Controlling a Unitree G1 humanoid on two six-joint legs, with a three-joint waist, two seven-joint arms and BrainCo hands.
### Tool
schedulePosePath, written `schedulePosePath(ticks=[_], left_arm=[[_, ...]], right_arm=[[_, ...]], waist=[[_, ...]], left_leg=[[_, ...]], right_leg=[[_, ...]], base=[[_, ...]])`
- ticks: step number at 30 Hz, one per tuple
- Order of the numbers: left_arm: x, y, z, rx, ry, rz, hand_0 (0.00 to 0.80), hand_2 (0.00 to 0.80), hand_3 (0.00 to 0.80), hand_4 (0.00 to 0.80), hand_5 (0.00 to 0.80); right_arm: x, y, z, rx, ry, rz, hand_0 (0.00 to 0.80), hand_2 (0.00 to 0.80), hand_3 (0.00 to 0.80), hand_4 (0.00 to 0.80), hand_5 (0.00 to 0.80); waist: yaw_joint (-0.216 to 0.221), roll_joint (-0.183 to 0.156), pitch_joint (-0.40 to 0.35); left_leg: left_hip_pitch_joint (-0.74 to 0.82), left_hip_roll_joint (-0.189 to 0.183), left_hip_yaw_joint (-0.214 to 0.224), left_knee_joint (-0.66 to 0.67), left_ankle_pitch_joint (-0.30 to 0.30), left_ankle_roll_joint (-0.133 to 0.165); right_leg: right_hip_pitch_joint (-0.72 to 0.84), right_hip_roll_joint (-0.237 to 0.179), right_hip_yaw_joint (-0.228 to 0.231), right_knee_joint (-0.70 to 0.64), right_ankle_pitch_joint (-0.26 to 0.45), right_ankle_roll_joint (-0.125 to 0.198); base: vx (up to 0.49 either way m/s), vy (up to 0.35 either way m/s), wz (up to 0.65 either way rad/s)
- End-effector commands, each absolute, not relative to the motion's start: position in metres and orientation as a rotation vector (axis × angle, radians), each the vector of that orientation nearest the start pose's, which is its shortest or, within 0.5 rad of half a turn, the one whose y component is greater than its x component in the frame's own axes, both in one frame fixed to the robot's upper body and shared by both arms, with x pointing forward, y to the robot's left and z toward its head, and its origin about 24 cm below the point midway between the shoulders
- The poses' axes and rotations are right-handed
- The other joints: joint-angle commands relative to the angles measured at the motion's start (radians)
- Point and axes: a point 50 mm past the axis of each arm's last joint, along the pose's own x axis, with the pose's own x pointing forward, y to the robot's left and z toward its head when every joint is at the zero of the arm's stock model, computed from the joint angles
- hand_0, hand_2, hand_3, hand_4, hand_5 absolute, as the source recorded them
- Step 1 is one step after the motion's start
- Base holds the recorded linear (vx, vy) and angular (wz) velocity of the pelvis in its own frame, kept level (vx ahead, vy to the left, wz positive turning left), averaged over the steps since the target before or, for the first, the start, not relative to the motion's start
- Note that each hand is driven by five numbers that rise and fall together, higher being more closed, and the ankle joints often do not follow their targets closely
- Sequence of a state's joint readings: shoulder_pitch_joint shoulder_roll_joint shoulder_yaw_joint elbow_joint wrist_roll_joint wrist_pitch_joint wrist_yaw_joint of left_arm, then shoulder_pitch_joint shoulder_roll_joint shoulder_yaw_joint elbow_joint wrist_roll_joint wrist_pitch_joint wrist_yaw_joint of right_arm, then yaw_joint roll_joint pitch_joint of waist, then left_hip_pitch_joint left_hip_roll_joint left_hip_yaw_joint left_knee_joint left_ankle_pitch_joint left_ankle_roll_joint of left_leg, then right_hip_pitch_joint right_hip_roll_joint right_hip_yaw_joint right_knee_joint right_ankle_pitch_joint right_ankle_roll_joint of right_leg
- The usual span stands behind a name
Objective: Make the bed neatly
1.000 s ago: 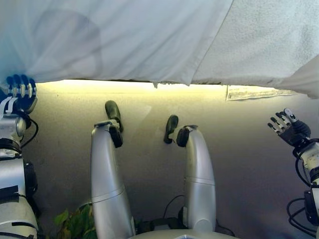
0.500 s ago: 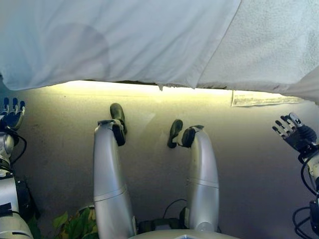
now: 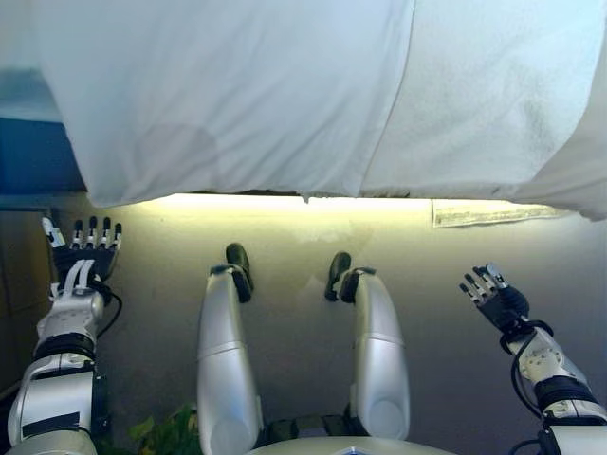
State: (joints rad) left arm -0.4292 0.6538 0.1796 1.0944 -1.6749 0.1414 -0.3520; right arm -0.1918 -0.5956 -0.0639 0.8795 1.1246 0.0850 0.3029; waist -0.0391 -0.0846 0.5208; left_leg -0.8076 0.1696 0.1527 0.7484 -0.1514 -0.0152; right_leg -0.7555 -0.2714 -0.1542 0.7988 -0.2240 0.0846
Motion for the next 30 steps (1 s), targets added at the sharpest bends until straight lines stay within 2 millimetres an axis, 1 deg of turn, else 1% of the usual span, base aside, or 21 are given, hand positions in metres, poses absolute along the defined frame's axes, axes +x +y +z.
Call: schedulePosePath(ticks=[1,5,8,10,11,12,17,20,22,23,26,27,28,30], left_arm=[[0.253,0.360,-0.003,-1.175,0.020,0.410,0.000,0.000,0.000,0.000,0.000],[0.243,0.349,-0.021,-1.160,0.083,0.415,0.000,0.000,0.000,0.000,0.000],[0.235,0.337,-0.035,-1.151,0.118,0.399,0.000,0.000,0.000,0.000,0.000],[0.227,0.330,-0.045,-1.148,0.150,0.395,0.000,0.000,0.000,0.000,0.000],[0.220,0.326,-0.053,-1.143,0.178,0.399,0.000,0.000,0.000,0.000,0.000],[0.212,0.323,-0.059,-1.144,0.199,0.406,0.000,0.000,0.000,0.000,0.000],[0.177,0.307,-0.091,-1.121,0.356,0.465,0.000,0.000,0.000,0.000,0.000],[0.160,0.297,-0.106,-1.104,0.446,0.488,0.000,0.000,0.000,0.000,0.000],[0.145,0.285,-0.119,-1.064,0.539,0.485,0.000,0.000,0.000,0.000,0.000],[0.142,0.279,-0.123,-1.065,0.547,0.464,0.000,0.000,0.000,0.000,0.000],[0.135,0.264,-0.131,-1.084,0.570,0.473,0.000,0.000,0.000,0.000,0.000],[0.131,0.258,-0.135,-1.093,0.588,0.470,0.000,0.000,0.000,0.000,0.000],[0.130,0.256,-0.136,-1.095,0.596,0.468,0.000,0.000,0.000,0.000,0.000],[0.124,0.242,-0.143,-1.108,0.642,0.449,0.000,0.000,0.000,0.000,0.000]], right_arm=[[0.219,-0.355,-0.028,0.633,0.328,-0.367,0.000,0.000,0.000,0.000,0.000],[0.210,-0.344,-0.043,0.645,0.381,-0.353,0.000,0.000,0.000,0.000,0.000],[0.202,-0.332,-0.057,0.643,0.432,-0.334,0.000,0.000,0.000,0.000,0.000],[0.194,-0.325,-0.067,0.648,0.464,-0.328,0.000,0.000,0.000,0.000,0.000],[0.187,-0.319,-0.075,0.650,0.494,-0.327,0.000,0.000,0.000,0.000,0.000],[0.181,-0.315,-0.080,0.650,0.521,-0.320,0.000,0.000,0.000,0.000,0.000],[0.150,-0.295,-0.108,0.668,0.673,-0.296,0.000,0.000,0.000,0.000,0.000],[0.138,-0.280,-0.121,0.693,0.732,-0.302,0.000,0.000,0.000,0.000,0.000],[0.131,-0.266,-0.130,0.736,0.769,-0.311,0.000,0.000,0.000,0.000,0.000],[0.129,-0.262,-0.133,0.765,0.773,-0.325,0.000,0.000,0.000,0.000,0.000],[0.122,-0.250,-0.141,0.868,0.771,-0.384,0.000,0.000,0.000,0.000,0.000],[0.118,-0.246,-0.144,0.889,0.775,-0.413,0.000,0.000,0.000,0.000,0.000],[0.117,-0.245,-0.145,0.895,0.778,-0.418,0.000,0.000,0.000,0.000,0.000],[0.106,-0.239,-0.152,0.955,0.794,-0.525,0.000,0.000,0.000,0.000,0.000]], waist=[[0.000,0.022,-0.070],[0.007,0.025,-0.100],[0.014,0.025,-0.122],[0.018,0.028,-0.145],[0.019,0.026,-0.168],[0.020,0.027,-0.188],[0.035,0.041,-0.307],[0.037,0.046,-0.360],[0.036,0.052,-0.399],[0.036,0.054,-0.411],[0.040,0.062,-0.443],[0.041,0.064,-0.450],[0.042,0.064,-0.452],[0.046,0.071,-0.463]], left_leg=[[0.102,0.004,-0.012,0.078,-0.130,-0.087],[0.196,0.001,-0.003,0.013,-0.119,-0.092],[0.280,-0.010,0.005,-0.069,-0.091,-0.091],[0.352,-0.021,0.015,-0.149,-0.062,-0.090],[0.399,-0.030,0.034,-0.215,-0.015,-0.083],[0.441,-0.036,0.040,-0.262,0.001,-0.083],[0.649,-0.060,0.065,-0.487,0.059,-0.083],[0.724,-0.068,0.068,-0.577,0.085,-0.083],[0.771,-0.068,0.076,-0.641,0.108,-0.085],[0.790,-0.068,0.077,-0.668,0.117,-0.086],[0.831,-0.068,0.090,-0.729,0.134,-0.089],[0.844,-0.070,0.093,-0.748,0.138,-0.088],[0.848,-0.071,0.093,-0.754,0.140,-0.088],[0.879,-0.076,0.095,-0.791,0.145,-0.089]], right_leg=[[0.107,-0.039,0.005,-0.231,0.166,0.075],[0.205,-0.053,-0.014,-0.287,0.159,0.074],[0.286,-0.057,-0.033,-0.348,0.170,0.078],[0.352,-0.060,-0.048,-0.404,0.183,0.082],[0.396,-0.064,-0.069,-0.459,0.215,0.074],[0.435,-0.063,-0.080,-0.494,0.224,0.076],[0.634,-0.030,-0.120,-0.670,0.257,0.086],[0.697,-0.011,-0.125,-0.742,0.280,0.090],[0.730,0.002,-0.131,-0.791,0.304,0.095],[0.743,0.009,-0.134,-0.814,0.314,0.096],[0.772,0.019,-0.148,-0.858,0.332,0.098],[0.780,0.023,-0.154,-0.871,0.339,0.099],[0.782,0.024,-0.155,-0.873,0.341,0.099],[0.805,0.036,-0.163,-0.882,0.335,0.097]], base=[[0.103,-0.104,0.12],[0.071,-0.087,0.06],[0.065,-0.097,-0.03],[0.101,-0.100,-0.03],[0.135,-0.110,-0.01],[0.160,-0.114,-0.01],[0.286,-0.106,-0.02],[0.220,-0.076,0.04],[0.167,-0.054,-0.03],[0.112,-0.034,-0.05],[0.095,-0.026,-0.09],[0.057,-0.022,-0.10],[0.051,-0.030,-0.09],[0.066,-0.024,-0.06]])
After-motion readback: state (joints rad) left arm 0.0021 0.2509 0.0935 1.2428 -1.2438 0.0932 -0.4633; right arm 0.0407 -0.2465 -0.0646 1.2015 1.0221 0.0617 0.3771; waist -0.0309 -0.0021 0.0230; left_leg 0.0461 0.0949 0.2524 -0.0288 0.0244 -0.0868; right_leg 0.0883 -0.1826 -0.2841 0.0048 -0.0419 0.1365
